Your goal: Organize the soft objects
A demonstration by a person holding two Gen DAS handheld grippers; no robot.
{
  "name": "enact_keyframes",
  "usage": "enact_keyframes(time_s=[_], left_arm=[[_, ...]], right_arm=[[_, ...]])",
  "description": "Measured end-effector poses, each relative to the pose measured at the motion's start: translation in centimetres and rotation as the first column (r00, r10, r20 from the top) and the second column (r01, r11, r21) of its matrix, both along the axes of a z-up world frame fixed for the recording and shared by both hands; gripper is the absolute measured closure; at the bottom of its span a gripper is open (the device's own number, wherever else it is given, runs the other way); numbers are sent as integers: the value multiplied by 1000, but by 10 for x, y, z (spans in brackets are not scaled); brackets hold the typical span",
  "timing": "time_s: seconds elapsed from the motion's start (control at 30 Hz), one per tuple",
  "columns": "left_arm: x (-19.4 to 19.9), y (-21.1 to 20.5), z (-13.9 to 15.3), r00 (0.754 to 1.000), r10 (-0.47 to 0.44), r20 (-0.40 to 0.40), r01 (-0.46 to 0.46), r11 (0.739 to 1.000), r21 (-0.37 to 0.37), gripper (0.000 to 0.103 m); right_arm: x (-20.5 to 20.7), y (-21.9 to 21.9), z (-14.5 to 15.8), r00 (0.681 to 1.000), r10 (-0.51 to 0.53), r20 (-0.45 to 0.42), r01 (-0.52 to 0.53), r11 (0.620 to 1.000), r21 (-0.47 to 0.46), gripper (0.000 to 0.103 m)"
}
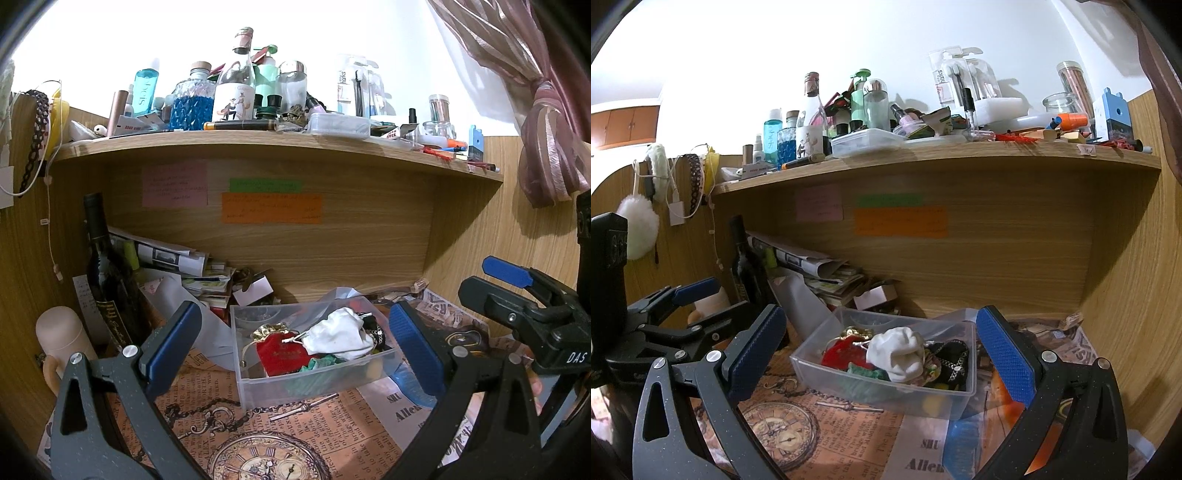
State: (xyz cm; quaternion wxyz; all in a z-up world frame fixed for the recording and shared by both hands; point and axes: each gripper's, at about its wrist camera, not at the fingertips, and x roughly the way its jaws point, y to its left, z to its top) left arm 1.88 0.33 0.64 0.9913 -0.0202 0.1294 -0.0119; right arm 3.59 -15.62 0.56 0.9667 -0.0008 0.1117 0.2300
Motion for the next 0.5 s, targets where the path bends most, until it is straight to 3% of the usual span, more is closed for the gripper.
enact_keyframes(time_s=[0.5], left_arm=[[0, -2, -1, 1000, 4, -3, -4, 1000, -2, 0]], right_arm=[[0, 0, 0, 1000, 2, -1, -2, 1000, 0, 0]])
